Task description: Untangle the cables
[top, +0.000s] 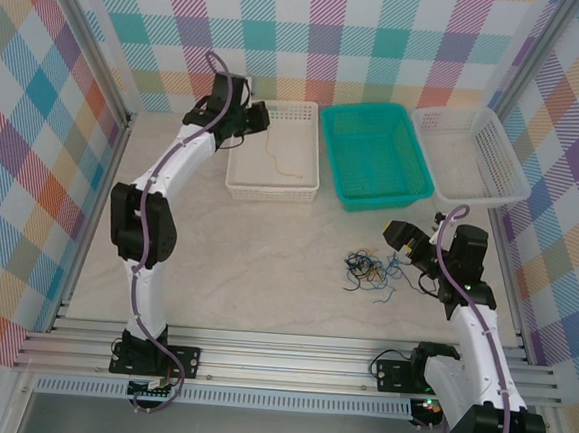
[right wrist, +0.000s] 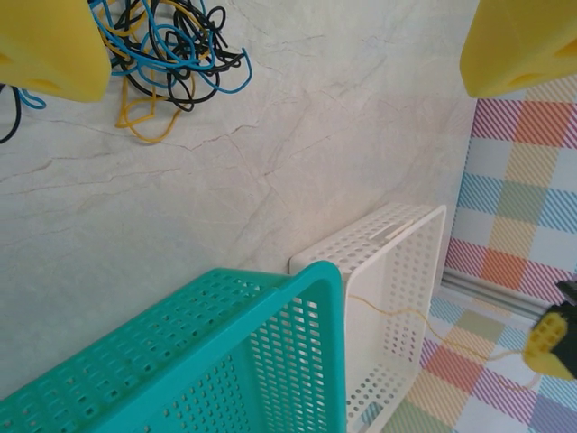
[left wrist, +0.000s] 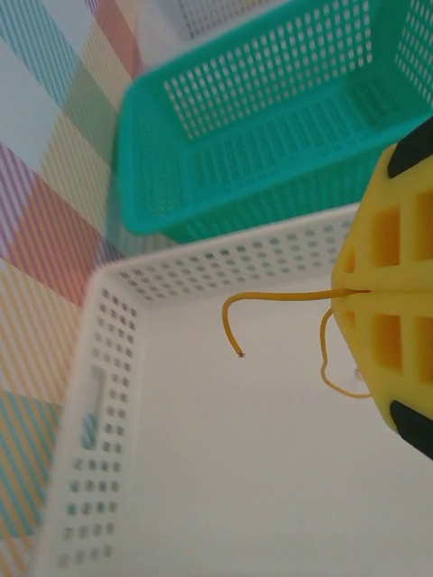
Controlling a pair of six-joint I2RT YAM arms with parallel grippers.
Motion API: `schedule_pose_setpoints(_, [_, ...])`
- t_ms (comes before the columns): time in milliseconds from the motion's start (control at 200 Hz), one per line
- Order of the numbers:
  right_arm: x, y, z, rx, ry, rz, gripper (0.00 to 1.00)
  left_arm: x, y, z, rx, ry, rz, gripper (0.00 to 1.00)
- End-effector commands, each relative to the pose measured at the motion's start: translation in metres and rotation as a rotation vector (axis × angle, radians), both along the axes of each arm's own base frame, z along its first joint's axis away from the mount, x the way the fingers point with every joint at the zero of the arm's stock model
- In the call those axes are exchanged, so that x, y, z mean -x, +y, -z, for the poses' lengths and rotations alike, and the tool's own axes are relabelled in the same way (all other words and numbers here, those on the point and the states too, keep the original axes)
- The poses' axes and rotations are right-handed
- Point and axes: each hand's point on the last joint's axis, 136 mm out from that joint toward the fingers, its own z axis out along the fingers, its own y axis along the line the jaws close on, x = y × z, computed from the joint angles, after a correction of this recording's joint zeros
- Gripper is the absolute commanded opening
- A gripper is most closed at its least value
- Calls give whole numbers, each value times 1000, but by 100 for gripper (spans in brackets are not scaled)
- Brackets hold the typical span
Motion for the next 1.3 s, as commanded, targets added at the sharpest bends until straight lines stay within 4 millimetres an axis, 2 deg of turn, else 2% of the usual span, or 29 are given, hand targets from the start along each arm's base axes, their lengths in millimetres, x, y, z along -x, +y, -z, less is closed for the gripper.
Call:
schedule_pose_setpoints(0, [-1,-5,-8,43,-3,19,100,4,2,10,-33,54,-20,11])
schedule_pose_setpoints(85, [-2,-13,2,69,48,62,100,7,2,23,-37,103,-21,16])
schedule_pose_setpoints(180, [-3,-21,13,92,101,108,100,11,3,29,-45,132,-26,43])
schedule_pose_setpoints(285, [-2,-34,31,124,188,187,100,15,6,29,-59,142,-35,65])
schedule_pose_setpoints(405, [-1,-40,43,144,235,220,100,19,6,26,-68,143,-30,75])
schedule_pose_setpoints(590, [-1,-46,44,160,233,248,100,28,-2,23,-62,144,0,82])
schedule_pose_setpoints(645, [2,-51,49,180,262,279,100,32,-6,21,-55,138,11,88])
schedule_pose_setpoints(710, [7,-60,58,206,308,320,100,37,-12,16,-39,124,26,100])
schedule_pose_setpoints(840, [12,-64,73,224,372,323,99,52,-26,3,-17,79,60,100])
schedule_pose_setpoints(995, [8,-51,80,193,397,245,96,77,-47,-7,27,37,123,100])
schedule_pose_setpoints(1160, [5,-44,80,173,407,202,90,112,-69,-10,44,2,170,100])
schedule_pose_setpoints(1295, [11,-52,86,205,451,238,87,139,-87,-8,55,-35,199,100])
